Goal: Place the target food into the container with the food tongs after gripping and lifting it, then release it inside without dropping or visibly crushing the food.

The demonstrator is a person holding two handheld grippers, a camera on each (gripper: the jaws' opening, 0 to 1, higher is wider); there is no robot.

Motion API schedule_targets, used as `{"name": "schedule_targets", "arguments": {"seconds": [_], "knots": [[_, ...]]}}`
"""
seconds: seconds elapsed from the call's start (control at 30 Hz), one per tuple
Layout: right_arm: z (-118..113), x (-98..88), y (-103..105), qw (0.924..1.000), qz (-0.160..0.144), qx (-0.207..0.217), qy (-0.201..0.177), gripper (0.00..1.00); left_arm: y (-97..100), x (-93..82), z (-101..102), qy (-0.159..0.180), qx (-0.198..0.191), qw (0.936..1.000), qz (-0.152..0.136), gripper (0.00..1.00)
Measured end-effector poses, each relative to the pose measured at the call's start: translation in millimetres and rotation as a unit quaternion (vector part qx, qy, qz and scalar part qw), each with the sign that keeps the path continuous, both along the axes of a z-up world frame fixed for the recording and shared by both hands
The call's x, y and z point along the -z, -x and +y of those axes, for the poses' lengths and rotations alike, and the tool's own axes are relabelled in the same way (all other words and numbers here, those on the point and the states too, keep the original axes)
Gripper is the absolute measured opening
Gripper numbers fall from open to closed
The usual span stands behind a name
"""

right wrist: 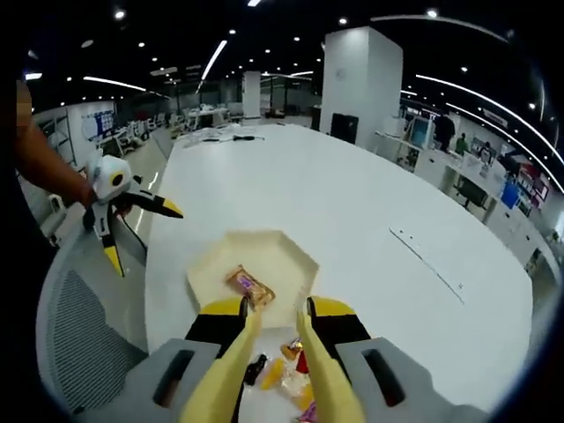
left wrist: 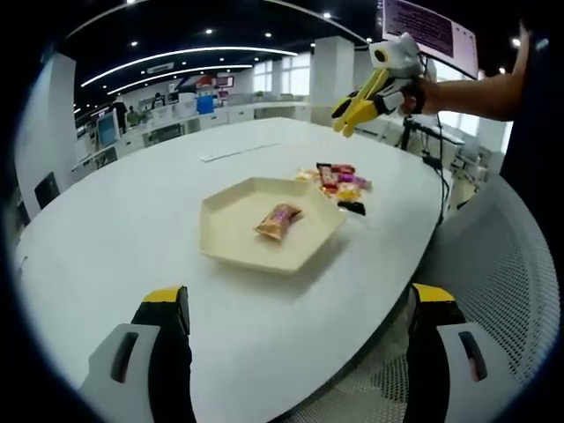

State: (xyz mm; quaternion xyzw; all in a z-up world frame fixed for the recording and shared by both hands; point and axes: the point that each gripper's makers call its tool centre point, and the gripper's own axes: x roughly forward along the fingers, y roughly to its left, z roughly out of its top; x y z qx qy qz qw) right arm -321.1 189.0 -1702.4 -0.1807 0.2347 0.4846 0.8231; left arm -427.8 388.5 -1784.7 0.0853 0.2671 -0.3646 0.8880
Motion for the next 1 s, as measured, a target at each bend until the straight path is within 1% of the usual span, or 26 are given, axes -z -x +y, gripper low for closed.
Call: {"name": "schedule_targets", "arguments": {"seconds": [0.07,0.1,0.13,0.17,0.27,0.3,0.37,0.47,0.57,1.0], "knots": [[-3,1.2,2,1.0,-0.005,0.003,-0.002,0.26,-0.1,-0.6,-1,0.001,0.002,1.0,-0.001,0.99],[-4,1.5,3,0.9999,-0.008,0.006,-0.003,0.26,-0.2,-2.7,-3,0.008,0.004,0.9999,-0.005,0.99],[-7,2.7,3,0.9999,-0.006,0.014,-0.004,0.26,-3.0,-10.5,-7,0.02,0.015,0.9991,-0.033,0.99],[-8,3.7,4,0.9999,-0.006,0.014,-0.005,0.26,-3.4,-12.2,-6,0.02,0.016,0.9988,-0.042,0.99],[-10,6.0,9,0.9995,-0.004,0.02,-0.023,0.26,-2.4,-7.5,-4,0.019,0.006,0.9996,-0.022,0.99],[-11,7.1,9,0.9993,-0.006,0.026,-0.025,0.26,-2.7,-6.9,-4,0.018,0.004,0.9996,-0.019,0.99],[-13,13.0,11,0.9991,-0.008,0.034,-0.023,0.26,-3.3,-8.4,-4,0.024,0.004,0.9995,-0.021,0.99],[-14,18.5,14,0.9986,-0.01,0.041,-0.031,0.26,-3.3,-10.0,-5,0.029,0.004,0.9993,-0.023,0.99],[-14,22.5,16,0.9982,-0.012,0.045,-0.038,0.26,-6.1,-13.1,-4,0.032,-0.003,0.999,-0.031,0.99],[-14,58.2,24,0.9969,-0.005,0.061,-0.05,0.25,-6.0,-9.3,-1,0.03,-0.013,0.9993,-0.017,0.99]]}}
